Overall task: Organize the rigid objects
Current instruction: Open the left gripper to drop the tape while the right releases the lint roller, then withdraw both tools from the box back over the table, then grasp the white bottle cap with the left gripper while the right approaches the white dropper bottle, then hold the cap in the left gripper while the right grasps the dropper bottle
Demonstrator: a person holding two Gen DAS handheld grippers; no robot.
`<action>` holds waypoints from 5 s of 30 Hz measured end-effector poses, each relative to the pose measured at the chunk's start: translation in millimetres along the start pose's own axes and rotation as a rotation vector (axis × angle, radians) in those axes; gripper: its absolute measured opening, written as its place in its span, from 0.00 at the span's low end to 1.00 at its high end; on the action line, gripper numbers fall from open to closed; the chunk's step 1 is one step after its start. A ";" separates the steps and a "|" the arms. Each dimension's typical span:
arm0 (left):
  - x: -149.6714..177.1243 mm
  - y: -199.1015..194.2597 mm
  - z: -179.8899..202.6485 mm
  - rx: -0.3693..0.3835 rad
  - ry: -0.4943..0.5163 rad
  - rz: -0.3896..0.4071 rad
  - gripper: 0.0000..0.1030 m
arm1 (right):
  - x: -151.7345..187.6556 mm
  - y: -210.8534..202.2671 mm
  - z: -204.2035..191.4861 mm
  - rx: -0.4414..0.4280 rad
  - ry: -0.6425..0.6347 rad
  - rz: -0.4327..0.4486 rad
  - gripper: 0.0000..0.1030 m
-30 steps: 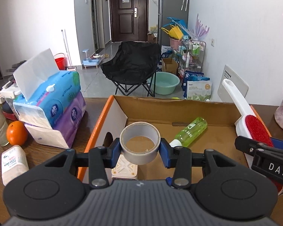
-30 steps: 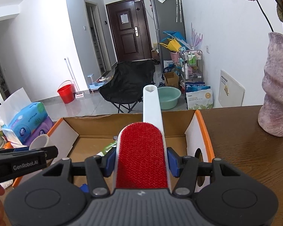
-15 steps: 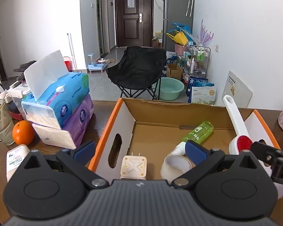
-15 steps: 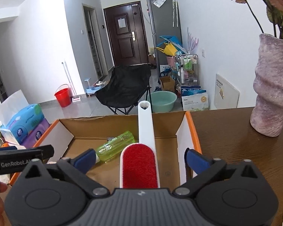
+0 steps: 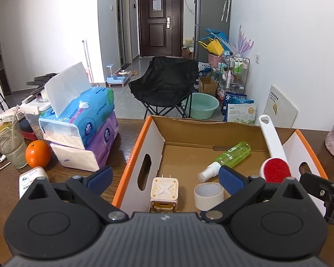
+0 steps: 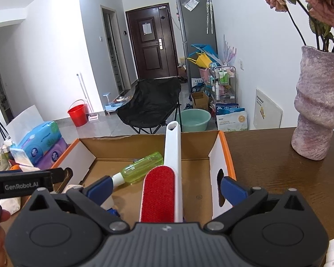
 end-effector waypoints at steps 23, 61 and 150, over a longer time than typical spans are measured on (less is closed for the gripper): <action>27.2 -85.7 -2.8 0.065 0.009 0.065 1.00 | 21.9 -94.5 -2.0 -0.049 -0.044 0.057 1.00; 164.5 -197.6 -34.9 0.052 0.077 0.096 1.00 | 131.7 -233.6 42.6 0.014 -0.105 0.078 1.00; 210.4 -113.6 -139.8 -0.099 -0.132 0.031 0.40 | 142.1 -156.4 147.4 0.369 0.058 0.144 1.00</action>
Point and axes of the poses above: each gripper's, at about its wrist camera, not at the fingertips, and y roughly the way its jaws point, z to its right, x to its underside, the point moved 2 cm from there along y, roughly the way its jaws point, and after that the axes turned 9 degrees about y, right-handed, at the moved point
